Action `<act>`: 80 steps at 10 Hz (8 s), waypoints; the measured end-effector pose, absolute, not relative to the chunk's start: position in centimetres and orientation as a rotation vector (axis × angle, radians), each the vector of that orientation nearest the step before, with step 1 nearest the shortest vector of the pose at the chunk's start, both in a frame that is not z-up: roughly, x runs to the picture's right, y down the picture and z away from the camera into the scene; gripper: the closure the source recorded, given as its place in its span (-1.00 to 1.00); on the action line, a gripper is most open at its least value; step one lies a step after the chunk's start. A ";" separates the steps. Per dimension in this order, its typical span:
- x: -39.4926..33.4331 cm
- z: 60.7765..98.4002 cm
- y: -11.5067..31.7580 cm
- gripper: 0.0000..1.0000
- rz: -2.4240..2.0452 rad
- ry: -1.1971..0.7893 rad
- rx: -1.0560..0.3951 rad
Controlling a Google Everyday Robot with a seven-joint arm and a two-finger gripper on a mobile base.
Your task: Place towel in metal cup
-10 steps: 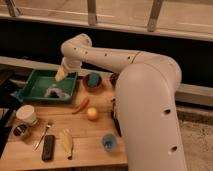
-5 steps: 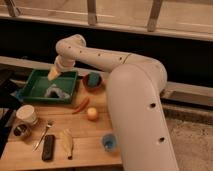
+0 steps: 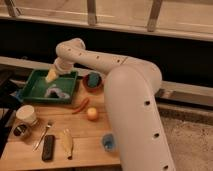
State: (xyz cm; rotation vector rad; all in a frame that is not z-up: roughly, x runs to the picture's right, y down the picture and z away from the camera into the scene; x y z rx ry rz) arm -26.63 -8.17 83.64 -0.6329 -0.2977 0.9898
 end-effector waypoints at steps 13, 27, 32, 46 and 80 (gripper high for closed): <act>-31.8 92.0 -2.0 -0.60 1.074 -0.334 -0.783; -32.5 89.9 -1.2 1.00 0.979 -0.361 -0.826; -30.8 81.9 -4.2 1.00 0.878 -0.479 -0.763; -30.8 70.7 0.1 1.00 0.658 -0.518 -0.817; -44.8 69.4 15.1 -0.57 0.761 -0.557 -1.028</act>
